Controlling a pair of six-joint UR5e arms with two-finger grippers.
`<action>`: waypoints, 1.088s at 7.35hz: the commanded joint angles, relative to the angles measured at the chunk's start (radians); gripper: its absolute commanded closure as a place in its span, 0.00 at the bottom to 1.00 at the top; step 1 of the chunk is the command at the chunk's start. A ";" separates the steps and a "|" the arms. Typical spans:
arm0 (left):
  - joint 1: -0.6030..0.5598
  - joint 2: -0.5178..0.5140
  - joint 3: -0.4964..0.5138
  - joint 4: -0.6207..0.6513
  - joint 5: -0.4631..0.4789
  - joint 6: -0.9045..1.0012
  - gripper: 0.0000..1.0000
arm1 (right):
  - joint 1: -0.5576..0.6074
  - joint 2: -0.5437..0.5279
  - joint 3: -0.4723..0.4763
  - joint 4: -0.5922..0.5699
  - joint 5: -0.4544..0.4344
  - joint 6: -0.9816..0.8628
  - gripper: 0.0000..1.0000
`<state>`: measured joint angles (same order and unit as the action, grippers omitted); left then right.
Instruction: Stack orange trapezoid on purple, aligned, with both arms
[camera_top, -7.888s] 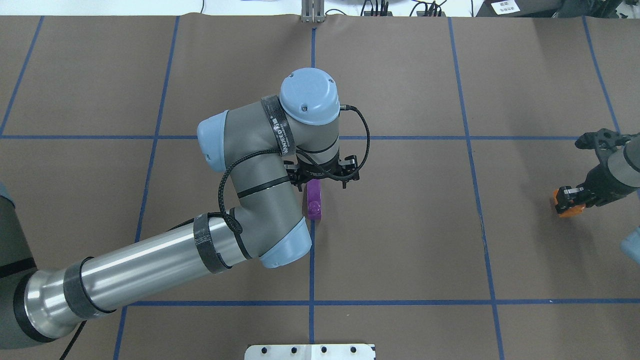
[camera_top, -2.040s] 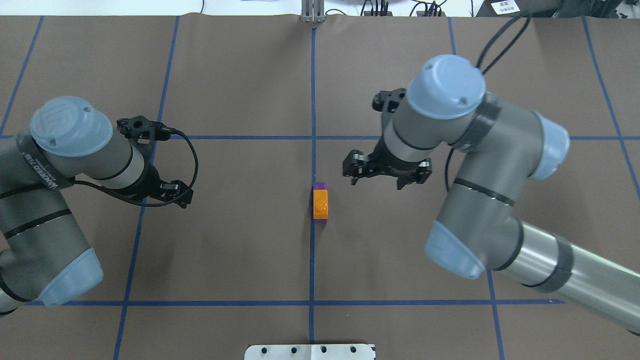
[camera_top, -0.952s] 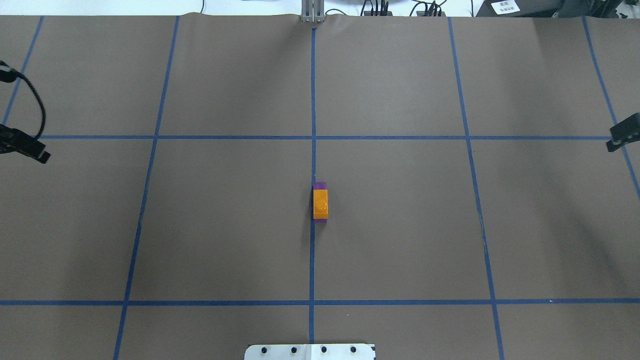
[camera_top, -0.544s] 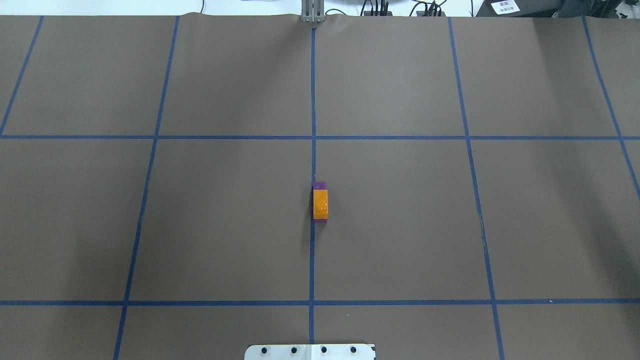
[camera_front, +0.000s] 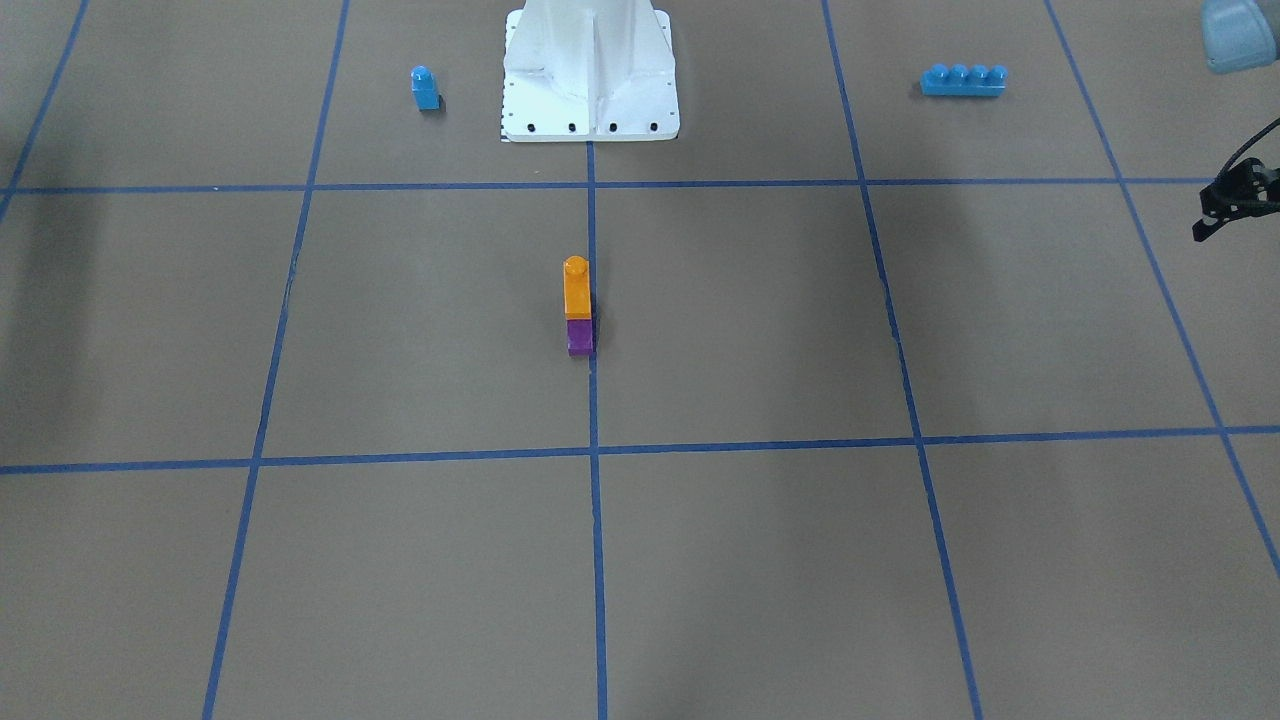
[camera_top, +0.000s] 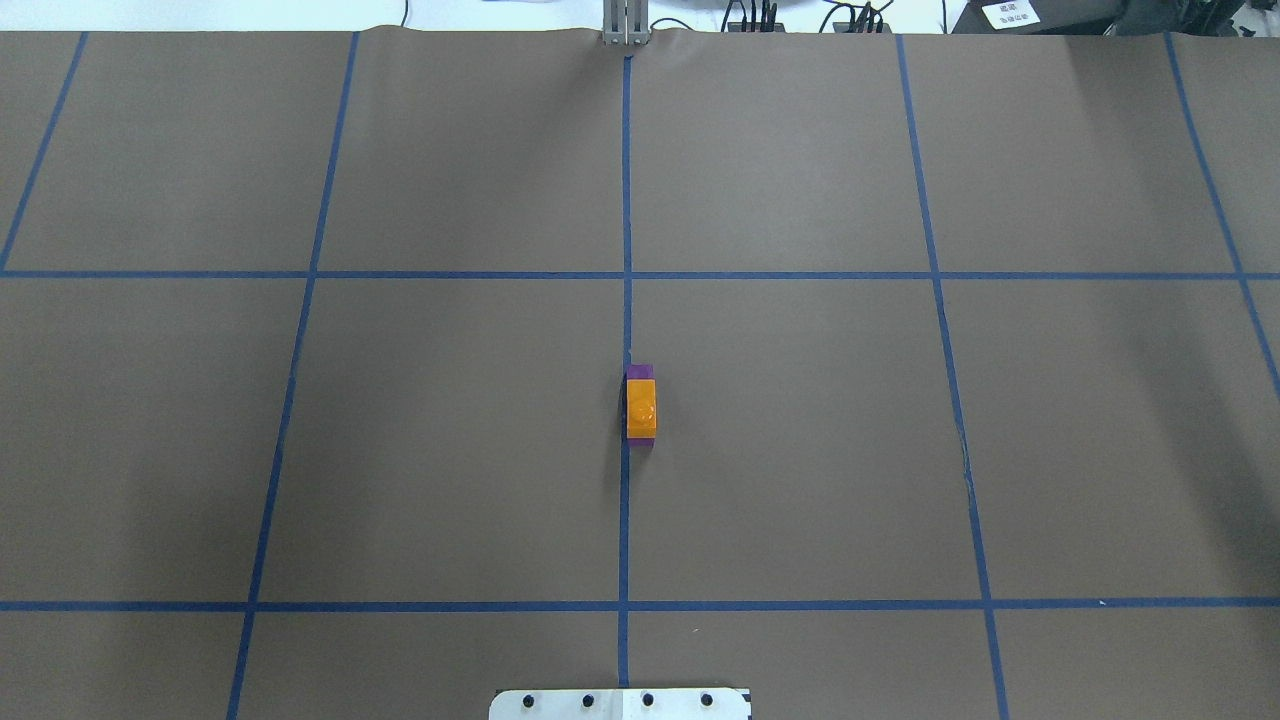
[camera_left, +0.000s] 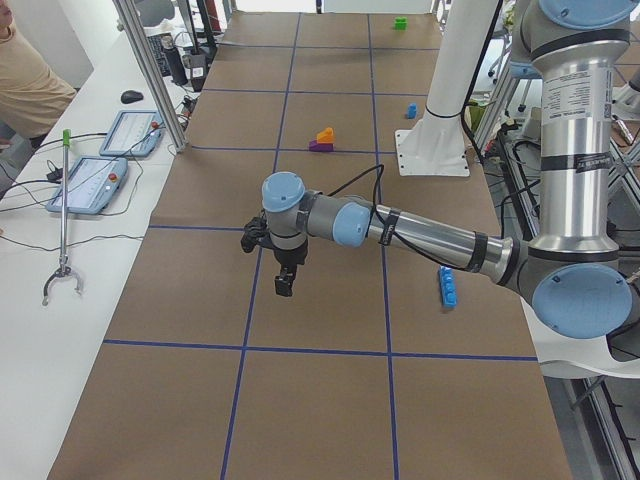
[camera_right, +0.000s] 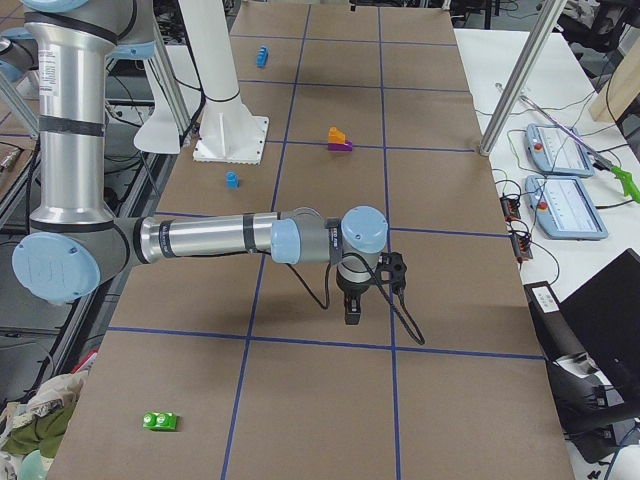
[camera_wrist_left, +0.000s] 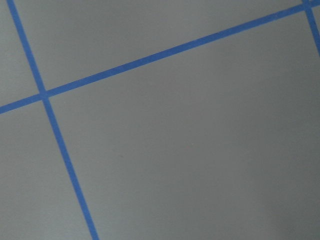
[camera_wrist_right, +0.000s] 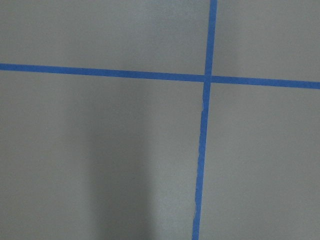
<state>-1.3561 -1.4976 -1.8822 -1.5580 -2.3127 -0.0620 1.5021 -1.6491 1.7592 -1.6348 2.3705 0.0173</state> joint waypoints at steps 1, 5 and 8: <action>-0.009 -0.010 0.009 -0.001 -0.001 -0.005 0.00 | 0.004 -0.005 -0.007 0.000 0.006 -0.050 0.00; -0.009 -0.016 0.017 -0.008 -0.002 -0.012 0.00 | 0.003 -0.008 0.028 0.000 0.009 -0.050 0.00; -0.009 -0.036 0.014 -0.011 0.001 -0.010 0.00 | 0.003 -0.037 0.046 0.001 0.036 -0.050 0.00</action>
<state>-1.3652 -1.5210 -1.8698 -1.5692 -2.3140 -0.0727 1.5050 -1.6707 1.7926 -1.6349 2.3885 -0.0322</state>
